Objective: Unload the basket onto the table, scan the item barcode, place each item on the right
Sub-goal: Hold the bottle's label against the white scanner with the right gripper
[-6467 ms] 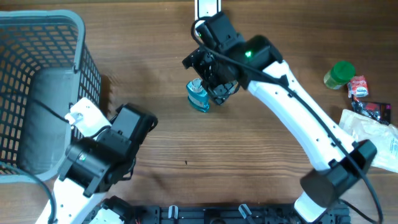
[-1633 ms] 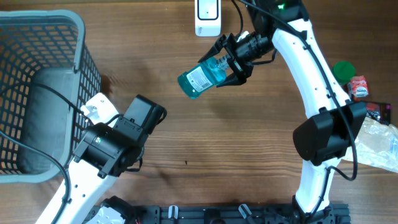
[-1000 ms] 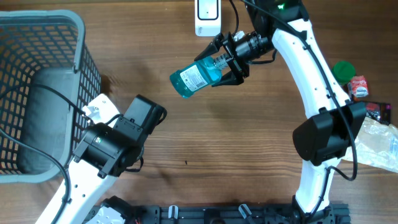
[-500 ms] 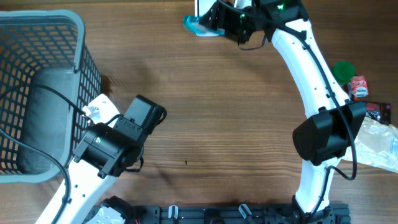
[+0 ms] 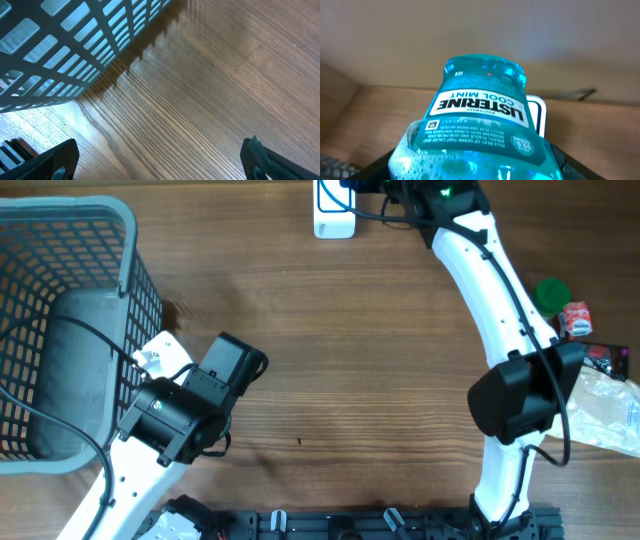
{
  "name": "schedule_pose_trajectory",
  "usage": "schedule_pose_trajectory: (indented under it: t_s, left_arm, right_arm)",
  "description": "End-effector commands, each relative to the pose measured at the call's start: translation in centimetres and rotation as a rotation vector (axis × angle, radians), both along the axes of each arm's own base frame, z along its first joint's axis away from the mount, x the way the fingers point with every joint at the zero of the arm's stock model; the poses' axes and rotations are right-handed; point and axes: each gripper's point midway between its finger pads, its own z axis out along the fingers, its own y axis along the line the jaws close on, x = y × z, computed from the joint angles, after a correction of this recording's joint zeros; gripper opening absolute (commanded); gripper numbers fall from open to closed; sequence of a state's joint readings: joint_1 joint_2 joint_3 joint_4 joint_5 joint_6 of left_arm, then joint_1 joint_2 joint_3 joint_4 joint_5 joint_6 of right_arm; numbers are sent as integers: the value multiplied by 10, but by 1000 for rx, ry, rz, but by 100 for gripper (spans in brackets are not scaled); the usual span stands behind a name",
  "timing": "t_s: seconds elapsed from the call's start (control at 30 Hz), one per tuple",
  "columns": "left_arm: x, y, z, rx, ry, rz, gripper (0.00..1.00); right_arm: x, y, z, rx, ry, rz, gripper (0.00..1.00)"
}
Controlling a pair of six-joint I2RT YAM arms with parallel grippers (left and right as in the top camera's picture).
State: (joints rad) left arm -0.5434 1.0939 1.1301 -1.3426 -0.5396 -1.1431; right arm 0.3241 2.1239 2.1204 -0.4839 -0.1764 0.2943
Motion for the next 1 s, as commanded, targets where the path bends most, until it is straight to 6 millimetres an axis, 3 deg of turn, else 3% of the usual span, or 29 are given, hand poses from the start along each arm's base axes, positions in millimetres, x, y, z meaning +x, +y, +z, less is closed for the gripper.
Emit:
schedule_pose_trajectory:
  t_s: [0.0, 0.17, 0.33, 0.53, 0.63, 0.83, 0.97]
  left_arm:
    - [-1, -1, -2, -4, 1, 7, 100]
    - [-1, -1, -2, -4, 1, 7, 100]
    - [-1, -1, -2, -4, 1, 7, 100]
    - [-1, -1, -2, -4, 1, 7, 100]
    - [-1, -1, -2, -4, 1, 7, 100]
    - [-1, -1, -2, -4, 1, 7, 100]
    - [-1, -1, -2, -4, 1, 7, 100]
  right_arm:
    - [15, 12, -16, -70, -65, 69, 60]
    - [16, 31, -36, -141, -123, 230, 60]
    - [13, 36, -46, -213, -174, 352, 60]
    - [-7, 46, -54, -160, -233, 617, 59]
    - [-15, 45, -60, -86, -254, 733, 59]
    - [-11, 31, -79, 18, -281, 821, 58]
    - [-12, 24, -81, 50, -330, 877, 58]
